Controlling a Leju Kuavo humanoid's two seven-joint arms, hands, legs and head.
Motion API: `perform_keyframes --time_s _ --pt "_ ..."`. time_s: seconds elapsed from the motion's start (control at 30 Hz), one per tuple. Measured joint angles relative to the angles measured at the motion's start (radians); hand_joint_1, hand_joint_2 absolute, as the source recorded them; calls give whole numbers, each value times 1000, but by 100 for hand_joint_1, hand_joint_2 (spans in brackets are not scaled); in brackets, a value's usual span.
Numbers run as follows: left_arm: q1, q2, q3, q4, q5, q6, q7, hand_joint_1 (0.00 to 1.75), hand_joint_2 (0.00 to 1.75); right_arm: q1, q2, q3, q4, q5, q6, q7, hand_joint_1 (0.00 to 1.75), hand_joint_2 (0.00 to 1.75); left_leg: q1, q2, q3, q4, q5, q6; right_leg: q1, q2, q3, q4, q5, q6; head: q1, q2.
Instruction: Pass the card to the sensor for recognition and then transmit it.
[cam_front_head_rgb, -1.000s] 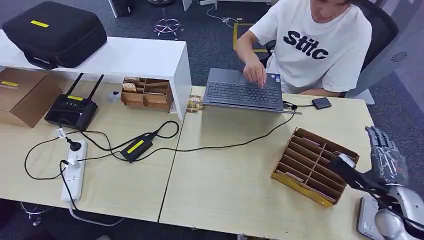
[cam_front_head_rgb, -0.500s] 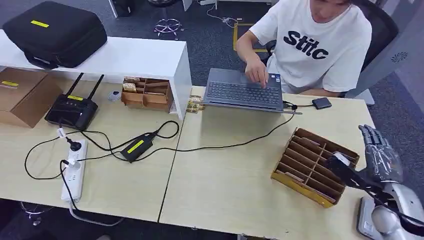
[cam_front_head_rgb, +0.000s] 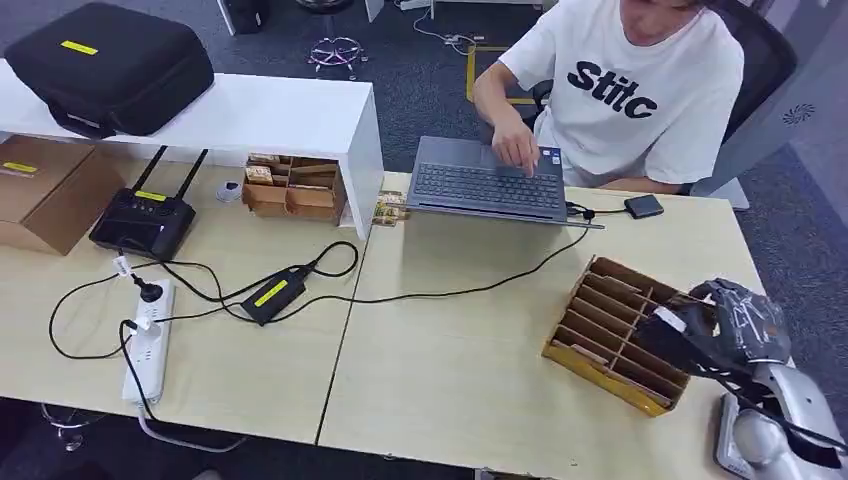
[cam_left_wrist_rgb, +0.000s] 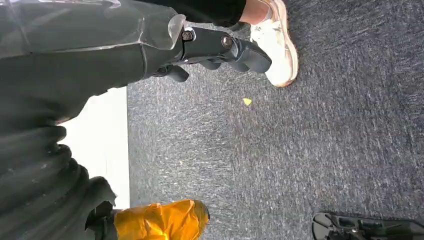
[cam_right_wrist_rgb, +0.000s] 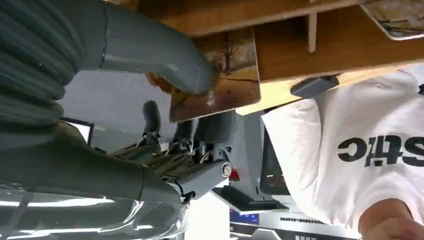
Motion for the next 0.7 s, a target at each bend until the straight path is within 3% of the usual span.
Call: perform_keyframes --time_s 0.37,0.57,0.7 --pt "0 0 0 0 -3 0 0 0 175 -5 0 10 0 6 -20 -10 175 175 0 0 0 0 0 0 0 0 0 0 0 0 0 0" --pt "0 0 0 0 -10 0 0 0 175 -10 24 16 -57 19 -140 -56 175 175 0 0 -1 0 0 0 0 0 0 1 0 0 0 0" --pt "-2 0 0 0 -19 0 0 0 175 -66 37 27 -116 43 -164 -50 175 175 0 1 0 0 0 0 0 1 0 1 0 0 0 0"
